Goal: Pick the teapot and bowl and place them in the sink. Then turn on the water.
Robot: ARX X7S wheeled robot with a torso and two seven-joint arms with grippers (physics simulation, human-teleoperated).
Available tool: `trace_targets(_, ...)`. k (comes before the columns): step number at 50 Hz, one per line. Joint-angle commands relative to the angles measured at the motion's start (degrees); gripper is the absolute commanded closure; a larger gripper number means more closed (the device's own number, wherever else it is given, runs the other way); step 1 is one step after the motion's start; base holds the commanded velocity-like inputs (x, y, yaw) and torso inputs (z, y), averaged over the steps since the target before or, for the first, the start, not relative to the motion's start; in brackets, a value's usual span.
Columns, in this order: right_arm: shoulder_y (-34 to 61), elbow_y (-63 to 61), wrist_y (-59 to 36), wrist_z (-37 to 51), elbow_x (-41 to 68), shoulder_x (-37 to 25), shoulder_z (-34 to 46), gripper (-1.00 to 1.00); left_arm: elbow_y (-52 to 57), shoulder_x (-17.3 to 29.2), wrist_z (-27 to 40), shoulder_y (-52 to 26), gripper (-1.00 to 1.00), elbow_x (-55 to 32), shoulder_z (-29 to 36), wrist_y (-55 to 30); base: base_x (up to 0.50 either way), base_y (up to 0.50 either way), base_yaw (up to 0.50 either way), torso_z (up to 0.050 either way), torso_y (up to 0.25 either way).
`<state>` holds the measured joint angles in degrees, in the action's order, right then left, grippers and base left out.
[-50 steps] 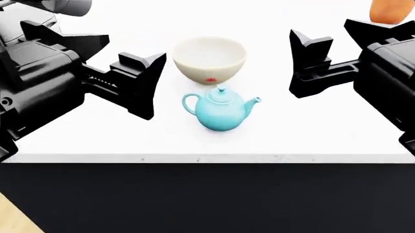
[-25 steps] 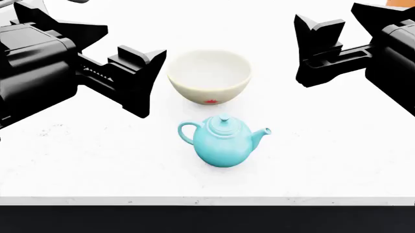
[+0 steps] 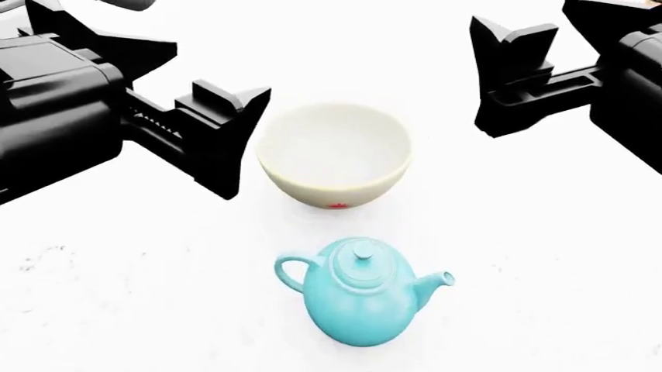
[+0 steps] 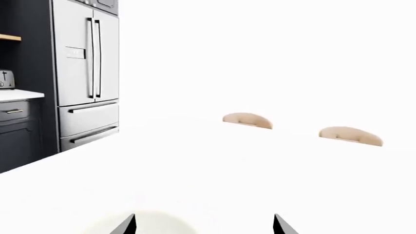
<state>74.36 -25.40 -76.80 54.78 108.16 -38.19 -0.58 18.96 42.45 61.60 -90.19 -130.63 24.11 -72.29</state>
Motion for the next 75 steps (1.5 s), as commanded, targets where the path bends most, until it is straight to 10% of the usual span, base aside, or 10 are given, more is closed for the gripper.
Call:
trace_targets(1,2.0,1.37,0.13,-1.55,0.21,-1.1,0.31,-1.0,-3.05,-0.06,-1.95,-4.33,-1.0,-2.7,3.63,-3.64,0.0,0.0,0.0,0.0,0.0)
trace_targets(8,4.58,5.3,-0.58,-5.92,-4.67,-0.61,0.6,-1.0,-13.02,-2.4,-6.77,-14.81,-1.0,-6.26,11.89,-14.77,0.0,0.0,0.0,0.0,0.0)
trace_targets(17,8.23,8.0,-0.71,-8.95,-8.38,-0.33,1.71,-1.0,-2.35,0.56,-73.84,-25.64,-1.0,38.84,21.77,-16.29,0.0,0.0,0.0,0.0,0.0)
trace_targets(29,7.17,7.95,0.06,-11.74,-11.75,-0.34,2.2,-1.0,4.84,3.59,-111.06,-30.75,-1.0,72.77,43.38,0.18,0.0,0.0,0.0,0.0,0.0)
trace_targets(45,5.13,7.62,1.38,-13.73,-13.52,-1.15,2.09,-1.0,2.68,-2.59,-123.47,-33.26,-1.0,79.34,54.26,1.57,0.0,0.0,0.0,0.0,0.0)
trace_targets(75,-0.31,7.12,4.11,-17.18,-15.28,-3.91,0.01,-1.0,-4.26,-13.7,-122.47,-26.13,-1.0,78.11,57.21,-0.69,0.0,0.0,0.0,0.0,0.0)
